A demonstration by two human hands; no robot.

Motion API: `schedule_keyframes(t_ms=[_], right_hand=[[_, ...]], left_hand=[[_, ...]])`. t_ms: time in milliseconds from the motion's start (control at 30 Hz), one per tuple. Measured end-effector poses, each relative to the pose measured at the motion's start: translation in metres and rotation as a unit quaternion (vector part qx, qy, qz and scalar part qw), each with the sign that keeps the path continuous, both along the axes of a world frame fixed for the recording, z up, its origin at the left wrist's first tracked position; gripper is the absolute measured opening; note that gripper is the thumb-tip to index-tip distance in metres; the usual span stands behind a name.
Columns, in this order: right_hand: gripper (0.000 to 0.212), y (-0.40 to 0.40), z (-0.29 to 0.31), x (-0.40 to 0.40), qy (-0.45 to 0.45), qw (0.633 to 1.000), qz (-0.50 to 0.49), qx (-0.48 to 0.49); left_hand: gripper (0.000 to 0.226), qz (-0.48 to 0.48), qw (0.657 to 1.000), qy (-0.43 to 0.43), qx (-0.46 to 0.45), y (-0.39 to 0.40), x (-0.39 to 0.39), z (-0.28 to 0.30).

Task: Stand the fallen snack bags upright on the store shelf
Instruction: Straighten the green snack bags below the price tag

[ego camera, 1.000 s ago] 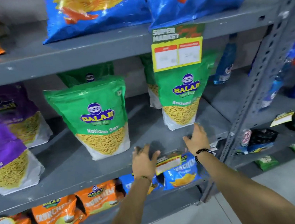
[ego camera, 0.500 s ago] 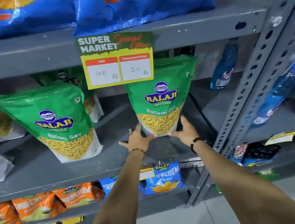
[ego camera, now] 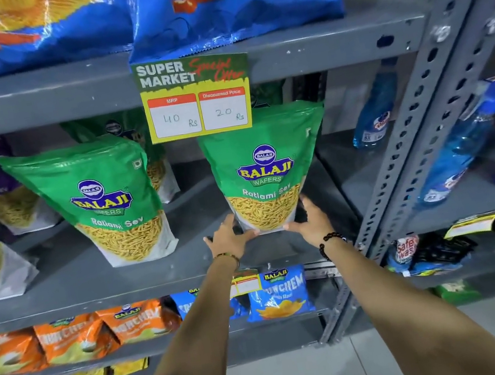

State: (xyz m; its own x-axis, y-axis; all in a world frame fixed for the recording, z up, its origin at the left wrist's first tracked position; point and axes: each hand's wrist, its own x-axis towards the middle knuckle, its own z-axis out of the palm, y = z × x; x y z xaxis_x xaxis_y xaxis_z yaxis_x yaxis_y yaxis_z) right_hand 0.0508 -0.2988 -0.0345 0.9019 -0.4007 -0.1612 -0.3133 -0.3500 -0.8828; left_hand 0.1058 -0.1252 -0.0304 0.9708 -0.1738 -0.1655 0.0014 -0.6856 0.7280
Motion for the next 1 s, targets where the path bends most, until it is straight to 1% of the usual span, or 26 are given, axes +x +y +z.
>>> schedule_keyframes(t_ms=[133,367,767,1000], right_hand=[[0.077,0.001,0.002,-0.001,-0.001,1.0,0.002,0.001],[0.081,-0.001,0.003,0.0,0.026,1.0,0.014,-0.002],[0.078,-0.004,0.002,0.001,0.029,1.0,0.008,-0.006],[0.078,-0.004,0.004,0.003,0.031,1.0,-0.002,0.001]], left_hand=[[0.048,-0.005,1.0,-0.006,-0.028,0.003,0.001,-0.003],[0.047,0.003,0.998,-0.003,-0.066,0.005,0.002,-0.007],[0.044,-0.002,0.999,-0.012,-0.049,0.005,0.006,-0.012],[0.044,0.004,1.0,-0.013,-0.022,-0.001,0.004,-0.004]])
